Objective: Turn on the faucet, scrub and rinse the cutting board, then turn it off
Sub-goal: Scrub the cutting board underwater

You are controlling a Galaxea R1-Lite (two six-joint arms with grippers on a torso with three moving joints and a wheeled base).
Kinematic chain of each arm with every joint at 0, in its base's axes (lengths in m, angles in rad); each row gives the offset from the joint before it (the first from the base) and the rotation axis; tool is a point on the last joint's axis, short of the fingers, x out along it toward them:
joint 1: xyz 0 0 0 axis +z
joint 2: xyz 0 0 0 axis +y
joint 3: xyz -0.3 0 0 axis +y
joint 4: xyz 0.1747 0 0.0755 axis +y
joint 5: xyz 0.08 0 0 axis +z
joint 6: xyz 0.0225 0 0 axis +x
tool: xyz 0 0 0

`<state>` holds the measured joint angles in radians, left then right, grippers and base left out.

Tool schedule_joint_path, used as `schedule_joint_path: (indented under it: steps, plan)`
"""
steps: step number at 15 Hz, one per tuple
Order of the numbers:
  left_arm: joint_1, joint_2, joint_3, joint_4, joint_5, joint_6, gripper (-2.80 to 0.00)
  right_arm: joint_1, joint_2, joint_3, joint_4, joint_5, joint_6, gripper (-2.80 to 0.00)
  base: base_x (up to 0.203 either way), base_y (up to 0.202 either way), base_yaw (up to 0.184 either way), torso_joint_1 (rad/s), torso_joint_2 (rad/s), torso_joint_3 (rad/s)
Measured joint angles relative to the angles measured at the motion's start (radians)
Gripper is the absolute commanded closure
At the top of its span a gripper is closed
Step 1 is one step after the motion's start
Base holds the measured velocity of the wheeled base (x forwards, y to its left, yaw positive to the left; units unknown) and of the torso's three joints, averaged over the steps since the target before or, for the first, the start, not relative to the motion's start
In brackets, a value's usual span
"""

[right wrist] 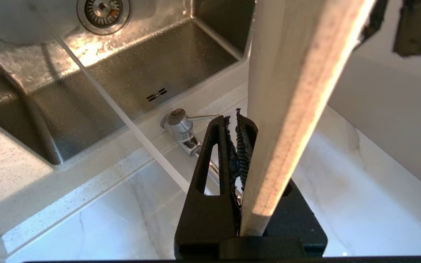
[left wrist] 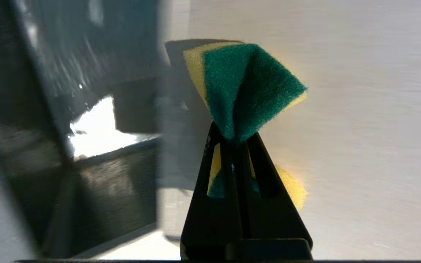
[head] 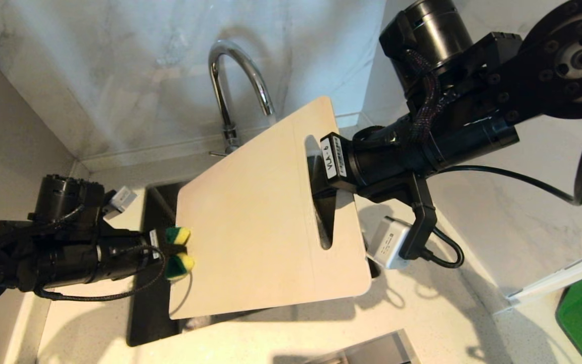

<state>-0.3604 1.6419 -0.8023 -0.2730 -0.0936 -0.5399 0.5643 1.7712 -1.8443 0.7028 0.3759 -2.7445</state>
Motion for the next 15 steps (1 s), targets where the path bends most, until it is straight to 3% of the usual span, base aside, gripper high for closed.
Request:
schedule_joint_path:
  steps: [3,8,12,15]
  plan:
    - [0.098,0.004,0.024,-0.004,-0.042,0.037,0.0,0.0,-0.009,0.009,-0.001,0.001,0.0,0.0,0.0,0.0,0.0,0.0,0.0,0.0]
    - [0.233,-0.032,-0.013,0.002,-0.057,0.104,0.0,0.0,-0.017,0.013,0.0,0.001,0.0,0.0,0.0,0.0,0.0,0.0,0.0,0.0]
    - [0.26,-0.133,-0.147,0.127,-0.065,0.108,0.0,0.0,-0.018,0.015,0.0,0.0,0.0,0.0,0.0,0.0,0.0,0.0,0.0,0.0]
    - [0.23,-0.205,-0.249,0.253,-0.069,0.098,0.0,0.0,-0.018,0.018,0.0,-0.001,0.0,0.0,0.0,0.0,0.0,0.0,0.0,0.0]
